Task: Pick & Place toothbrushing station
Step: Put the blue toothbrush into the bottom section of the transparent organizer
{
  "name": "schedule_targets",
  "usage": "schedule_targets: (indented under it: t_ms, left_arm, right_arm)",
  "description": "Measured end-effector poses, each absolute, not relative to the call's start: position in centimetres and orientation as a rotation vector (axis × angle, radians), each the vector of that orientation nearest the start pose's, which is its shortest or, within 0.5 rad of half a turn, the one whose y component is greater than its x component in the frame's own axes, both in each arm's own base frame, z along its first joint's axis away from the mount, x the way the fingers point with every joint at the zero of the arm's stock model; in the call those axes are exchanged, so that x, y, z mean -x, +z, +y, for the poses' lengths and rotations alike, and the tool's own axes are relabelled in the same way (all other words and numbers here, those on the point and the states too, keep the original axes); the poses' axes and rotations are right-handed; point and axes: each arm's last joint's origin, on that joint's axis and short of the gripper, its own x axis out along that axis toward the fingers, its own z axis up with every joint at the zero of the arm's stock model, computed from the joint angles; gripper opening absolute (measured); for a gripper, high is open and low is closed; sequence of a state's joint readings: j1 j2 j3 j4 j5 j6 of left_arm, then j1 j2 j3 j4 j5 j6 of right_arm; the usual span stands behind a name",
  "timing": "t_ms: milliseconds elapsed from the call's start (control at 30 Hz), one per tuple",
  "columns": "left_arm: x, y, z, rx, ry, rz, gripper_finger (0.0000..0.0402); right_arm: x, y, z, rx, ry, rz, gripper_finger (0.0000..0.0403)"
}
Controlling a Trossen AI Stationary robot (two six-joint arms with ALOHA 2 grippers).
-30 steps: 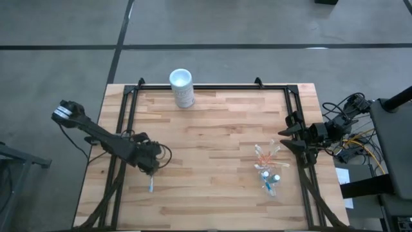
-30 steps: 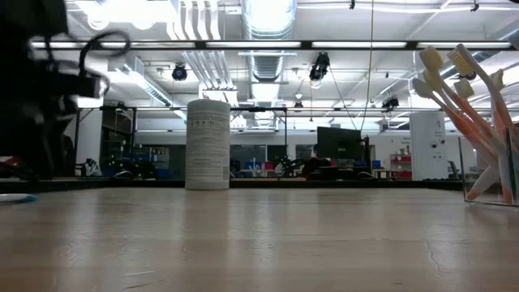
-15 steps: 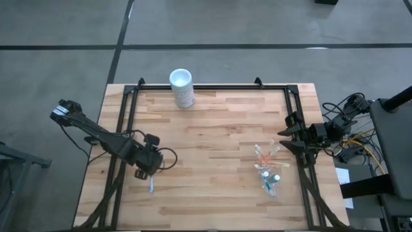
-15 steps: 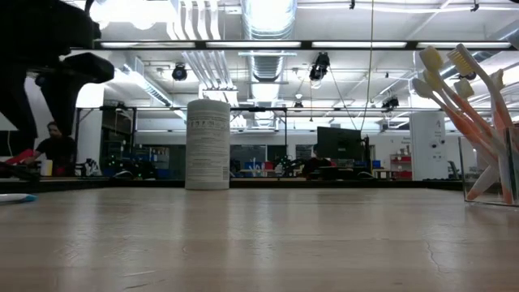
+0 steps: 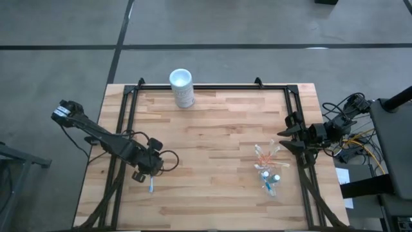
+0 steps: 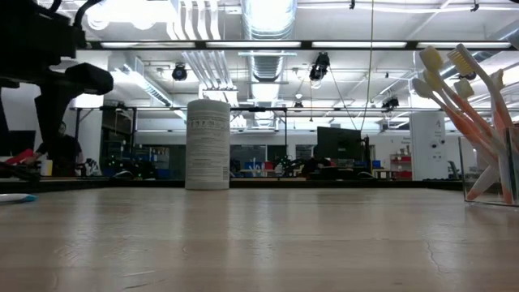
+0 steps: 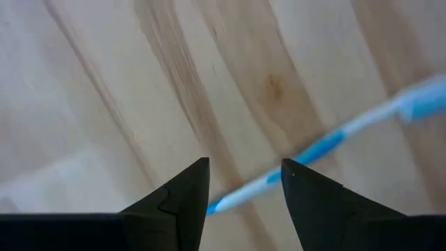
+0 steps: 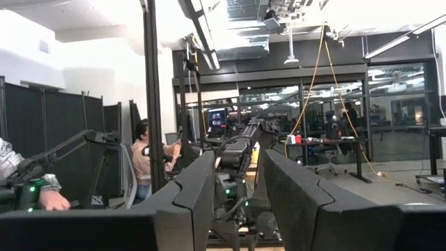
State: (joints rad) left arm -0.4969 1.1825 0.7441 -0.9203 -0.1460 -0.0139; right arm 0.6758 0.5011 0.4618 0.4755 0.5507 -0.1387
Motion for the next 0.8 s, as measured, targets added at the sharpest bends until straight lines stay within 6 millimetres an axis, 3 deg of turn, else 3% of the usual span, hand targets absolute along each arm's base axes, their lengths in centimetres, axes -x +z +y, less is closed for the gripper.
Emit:
schedule_targets:
  t_ms: [100, 200, 467, 633, 800]
  left_arm:
    - [-17.2, 20.2, -8.9, -0.267, -0.18, 1.28, 0.0183]
    - [-17.6, 20.1, -8.9, -0.017, 0.048, 1.262, 0.0184]
    - [-17.0, 18.9, -8.4, 1.086, 0.961, 0.985, 0.0184]
    - [-16.3, 17.7, -8.2, 1.362, 1.196, 0.888, 0.0184]
    - [-16.1, 17.1, -8.1, 1.462, 1.274, 0.822, 0.0184]
  right_arm:
    - [-10.3, 32.0, 6.3, -0.114, 0.098, -0.364, 0.0123]
    - [-10.3, 32.0, 6.3, -0.114, 0.098, -0.364, 0.0127]
    - [-10.3, 32.0, 6.3, -0.114, 0.098, -0.364, 0.0132]
    - [-10.3, 32.0, 6.3, -0.114, 0.098, -0.364, 0.0125]
    - [-10.3, 32.0, 6.3, -0.114, 0.098, -0.364, 0.0119]
